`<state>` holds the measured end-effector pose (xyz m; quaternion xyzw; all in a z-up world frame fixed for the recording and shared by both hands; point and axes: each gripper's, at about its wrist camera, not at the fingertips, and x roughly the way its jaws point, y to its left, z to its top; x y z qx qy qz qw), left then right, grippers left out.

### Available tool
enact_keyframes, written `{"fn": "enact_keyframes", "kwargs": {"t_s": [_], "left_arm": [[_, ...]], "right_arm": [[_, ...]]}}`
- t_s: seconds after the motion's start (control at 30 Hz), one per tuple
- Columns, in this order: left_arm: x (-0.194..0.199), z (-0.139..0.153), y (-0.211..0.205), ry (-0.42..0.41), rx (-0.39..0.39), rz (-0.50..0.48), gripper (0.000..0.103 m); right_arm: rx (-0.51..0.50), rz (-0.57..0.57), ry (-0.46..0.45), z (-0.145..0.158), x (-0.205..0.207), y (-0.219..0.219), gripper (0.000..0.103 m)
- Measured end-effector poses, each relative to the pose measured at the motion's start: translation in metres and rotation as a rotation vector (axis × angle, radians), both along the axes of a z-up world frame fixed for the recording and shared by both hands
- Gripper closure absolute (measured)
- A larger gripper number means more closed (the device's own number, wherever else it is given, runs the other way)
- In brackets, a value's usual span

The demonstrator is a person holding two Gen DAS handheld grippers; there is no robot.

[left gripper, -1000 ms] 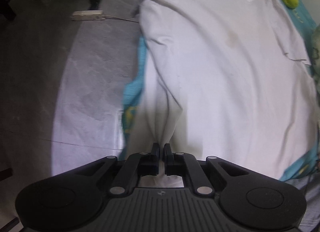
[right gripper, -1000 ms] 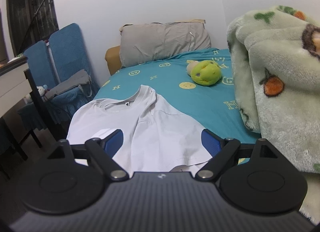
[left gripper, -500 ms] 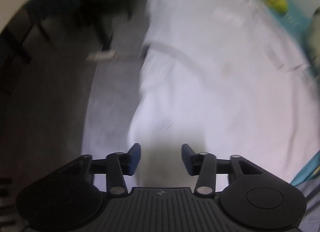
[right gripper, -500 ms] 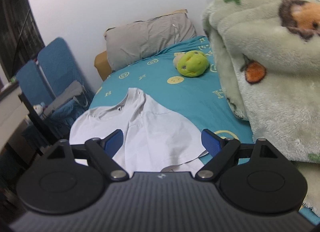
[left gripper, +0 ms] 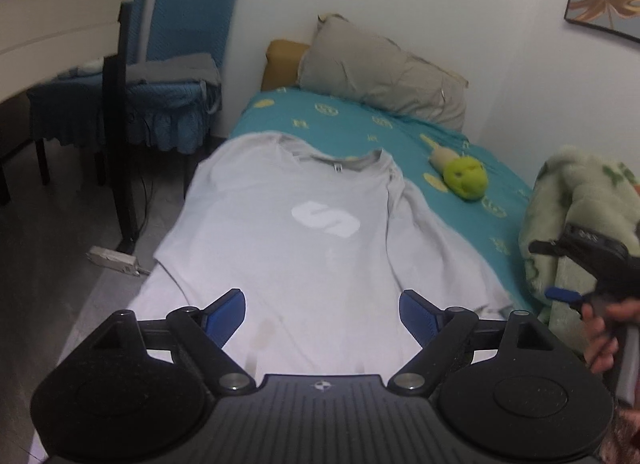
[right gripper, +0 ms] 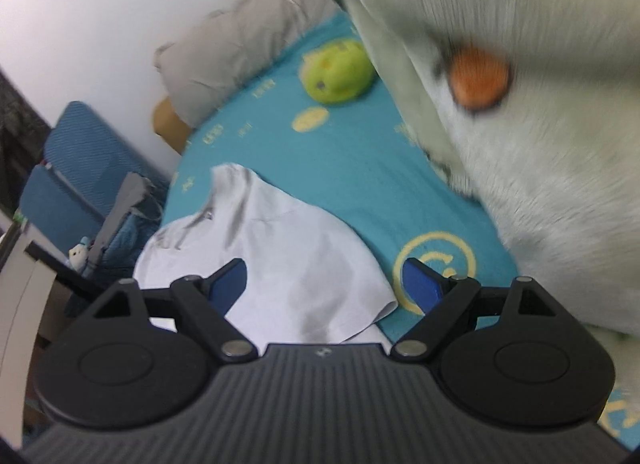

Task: Fold clothes
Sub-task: 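Release the hem with the left gripper and smooth the shirt flat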

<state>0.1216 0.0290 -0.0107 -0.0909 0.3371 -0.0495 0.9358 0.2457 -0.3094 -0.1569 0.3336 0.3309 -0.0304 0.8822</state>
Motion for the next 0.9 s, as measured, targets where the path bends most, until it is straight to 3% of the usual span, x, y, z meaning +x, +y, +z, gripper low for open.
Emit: {"fn": "enact_keyframes", "kwargs": {"t_s": [0.07,0.17,0.23,0.27,0.3,0.33,0.4,0.53,0.67,0.9], "left_arm": [[0.018,-0.048,0.023,0.022,0.001,0.002,0.017],[0.025,-0.074,0.054,0.054,-0.032,0.026,0.017],[0.03,-0.078,0.059,0.056,-0.079,0.018,0.017],[0.032,-0.078,0.058,0.048,-0.087,0.012,0.017],[0.034,-0.076,0.056,0.033,-0.077,0.006,0.017],[0.035,-0.074,0.053,0.018,-0.063,0.0,0.017],[0.036,-0.072,0.048,0.003,-0.047,-0.01,0.017],[0.037,-0.079,0.044,0.006,-0.062,-0.019,0.017],[0.035,-0.079,0.043,0.004,-0.072,-0.02,0.017],[0.036,-0.079,0.037,0.007,-0.054,-0.028,0.017]], "right_arm": [[0.0,-0.002,0.055,-0.021,0.017,0.002,0.022],[-0.032,0.014,0.104,-0.043,0.033,0.012,0.038],[-0.026,0.041,0.101,-0.051,0.038,0.019,0.068],[-0.031,0.054,0.104,-0.052,0.041,0.023,0.077],[-0.05,0.067,0.107,-0.05,0.044,0.027,0.092],[-0.09,0.065,0.103,-0.044,0.045,0.03,0.096],[-0.161,0.025,0.051,-0.026,0.044,0.029,0.097],[-0.135,-0.097,-0.074,0.016,0.042,-0.002,0.098],[-0.204,-0.16,-0.152,0.051,0.044,-0.028,0.098],[-0.336,-0.098,-0.157,0.061,0.067,-0.026,0.098]]}}
